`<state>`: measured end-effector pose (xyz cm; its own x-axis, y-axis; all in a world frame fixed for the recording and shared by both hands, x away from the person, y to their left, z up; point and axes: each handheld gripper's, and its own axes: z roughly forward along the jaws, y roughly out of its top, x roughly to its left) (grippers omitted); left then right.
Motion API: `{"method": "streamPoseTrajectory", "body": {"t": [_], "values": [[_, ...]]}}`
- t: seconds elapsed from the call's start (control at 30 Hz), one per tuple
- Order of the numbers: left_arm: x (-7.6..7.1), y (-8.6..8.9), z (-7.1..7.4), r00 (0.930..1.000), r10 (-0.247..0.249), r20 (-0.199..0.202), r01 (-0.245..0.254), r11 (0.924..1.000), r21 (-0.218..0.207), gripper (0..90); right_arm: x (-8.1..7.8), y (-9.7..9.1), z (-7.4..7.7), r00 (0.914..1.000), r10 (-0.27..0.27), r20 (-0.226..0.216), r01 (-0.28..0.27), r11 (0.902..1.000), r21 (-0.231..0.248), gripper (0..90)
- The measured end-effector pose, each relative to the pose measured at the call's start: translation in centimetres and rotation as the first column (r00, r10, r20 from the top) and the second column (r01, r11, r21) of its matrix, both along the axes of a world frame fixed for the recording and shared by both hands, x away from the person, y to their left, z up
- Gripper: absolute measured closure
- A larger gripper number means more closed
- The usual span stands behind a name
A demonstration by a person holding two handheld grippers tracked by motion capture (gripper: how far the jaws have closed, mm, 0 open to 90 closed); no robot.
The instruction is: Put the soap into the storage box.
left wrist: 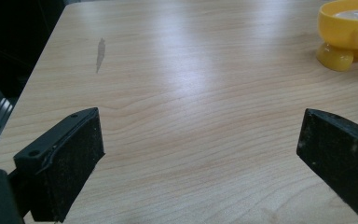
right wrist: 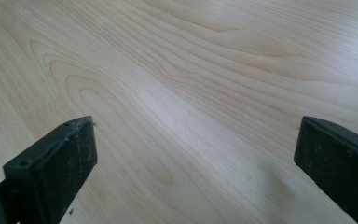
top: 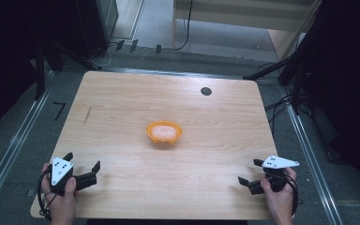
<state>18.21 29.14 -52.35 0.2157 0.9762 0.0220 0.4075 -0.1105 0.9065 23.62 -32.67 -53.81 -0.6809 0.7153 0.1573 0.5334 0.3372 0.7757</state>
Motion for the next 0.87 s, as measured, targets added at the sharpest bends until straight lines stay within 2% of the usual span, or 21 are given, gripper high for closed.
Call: {"method": "streamPoseTrajectory", "body": {"t": [0.03,0.17,0.37,0.53,0.6,0.73,0.87], "values": [[0.0,0.0,0.0,1.0,0.001,0.0,-0.001,1.0,0.0,0.9,-0.4,-0.7,-0.1,0.9998,-0.021,0.005,0.021,0.9997,0.012,0.0],[0.0,0.0,0.0,1.0,0.003,0.0,-0.003,1.0,-0.001,0.9,-1.1,-1.7,-0.3,0.9986,-0.052,0.011,0.052,0.9982,0.031,0.0],[0.0,0.3,0.0,0.9999,0.016,0.001,-0.016,0.9998,-0.013,0.9,-2.0,-2.7,-0.5,0.996,-0.086,0.026,0.085,0.9958,0.035,0.0],[0.0,0.6,0.0,0.9996,0.029,-0.001,-0.029,0.999,-0.032,0.9,-3.1,-4.2,-1.1,0.9868,-0.153,0.053,0.15,0.9874,0.05,0.0],[0.0,0.5,0.0,0.9996,0.028,0.001,-0.028,0.9992,-0.028,0.9,-3.2,-4.3,-1.1,0.9855,-0.162,0.053,0.159,0.9857,0.057,0.0],[0.1,0.6,0.0,0.9994,0.033,-0.002,-0.033,0.9991,-0.025,0.9,-3.3,-4.5,-1.1,0.9776,-0.194,0.081,0.189,0.9794,0.072,0.0],[0.1,0.6,0.0,0.9995,0.027,-0.012,-0.028,0.9994,-0.022,0.0,-3.2,-4.4,-1.2,0.9733,-0.212,0.087,0.207,0.9761,0.068,0.0]]}}
